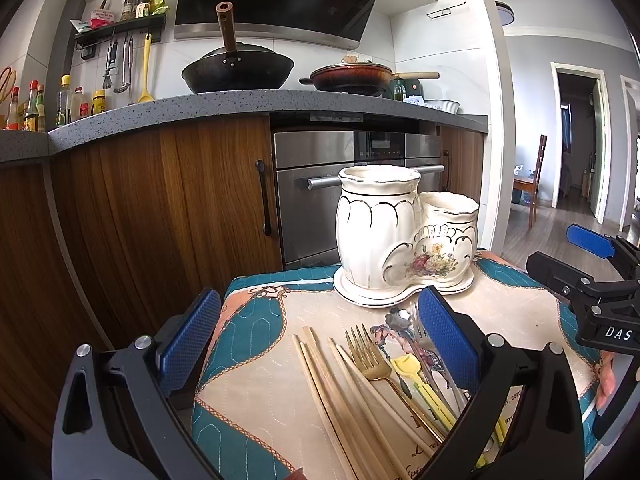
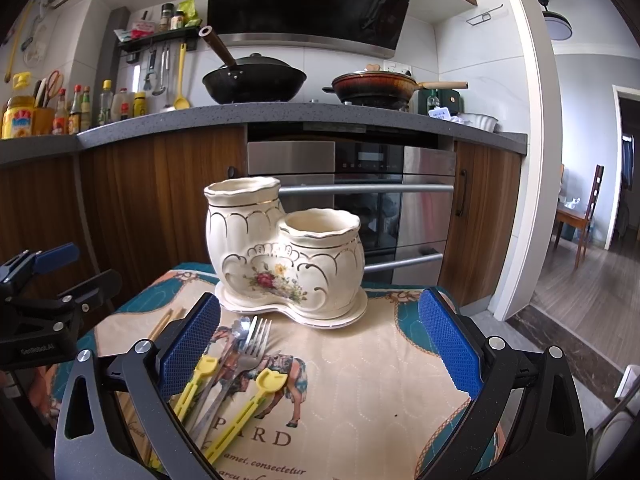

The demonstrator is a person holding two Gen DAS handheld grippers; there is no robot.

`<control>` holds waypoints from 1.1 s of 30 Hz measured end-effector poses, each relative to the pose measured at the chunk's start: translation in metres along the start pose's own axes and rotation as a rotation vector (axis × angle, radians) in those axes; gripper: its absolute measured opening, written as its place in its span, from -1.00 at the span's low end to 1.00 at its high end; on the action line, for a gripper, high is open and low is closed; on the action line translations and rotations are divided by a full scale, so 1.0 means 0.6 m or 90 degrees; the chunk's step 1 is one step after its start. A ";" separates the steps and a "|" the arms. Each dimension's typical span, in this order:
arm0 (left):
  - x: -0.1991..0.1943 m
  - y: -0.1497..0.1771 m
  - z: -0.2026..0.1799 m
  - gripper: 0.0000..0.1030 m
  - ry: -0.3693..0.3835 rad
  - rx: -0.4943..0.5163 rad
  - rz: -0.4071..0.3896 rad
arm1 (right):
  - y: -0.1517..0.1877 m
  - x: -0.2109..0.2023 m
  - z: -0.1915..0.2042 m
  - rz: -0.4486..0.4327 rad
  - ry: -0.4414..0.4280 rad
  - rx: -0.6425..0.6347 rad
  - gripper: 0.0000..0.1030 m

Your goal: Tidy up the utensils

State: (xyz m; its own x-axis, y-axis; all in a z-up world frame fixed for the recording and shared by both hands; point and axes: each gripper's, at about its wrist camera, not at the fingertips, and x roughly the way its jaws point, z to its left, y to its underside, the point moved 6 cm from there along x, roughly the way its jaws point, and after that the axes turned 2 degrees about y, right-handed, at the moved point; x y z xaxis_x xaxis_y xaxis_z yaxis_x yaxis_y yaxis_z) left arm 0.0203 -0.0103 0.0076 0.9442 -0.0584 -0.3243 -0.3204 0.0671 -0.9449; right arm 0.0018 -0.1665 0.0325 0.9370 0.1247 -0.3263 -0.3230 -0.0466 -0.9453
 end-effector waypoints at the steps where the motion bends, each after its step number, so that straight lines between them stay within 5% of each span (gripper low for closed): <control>1: 0.000 0.000 0.000 0.90 0.000 0.001 0.000 | 0.000 0.001 -0.001 0.000 0.000 0.000 0.91; 33: 0.003 0.002 0.001 0.90 0.002 0.001 0.003 | 0.002 0.003 0.000 0.003 0.000 -0.004 0.91</control>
State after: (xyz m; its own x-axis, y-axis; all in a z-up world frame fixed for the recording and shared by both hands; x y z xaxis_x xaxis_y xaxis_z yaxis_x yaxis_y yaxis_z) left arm 0.0218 -0.0097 0.0062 0.9422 -0.0607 -0.3296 -0.3255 0.0686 -0.9431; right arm 0.0032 -0.1662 0.0308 0.9354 0.1244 -0.3310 -0.3268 -0.0528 -0.9436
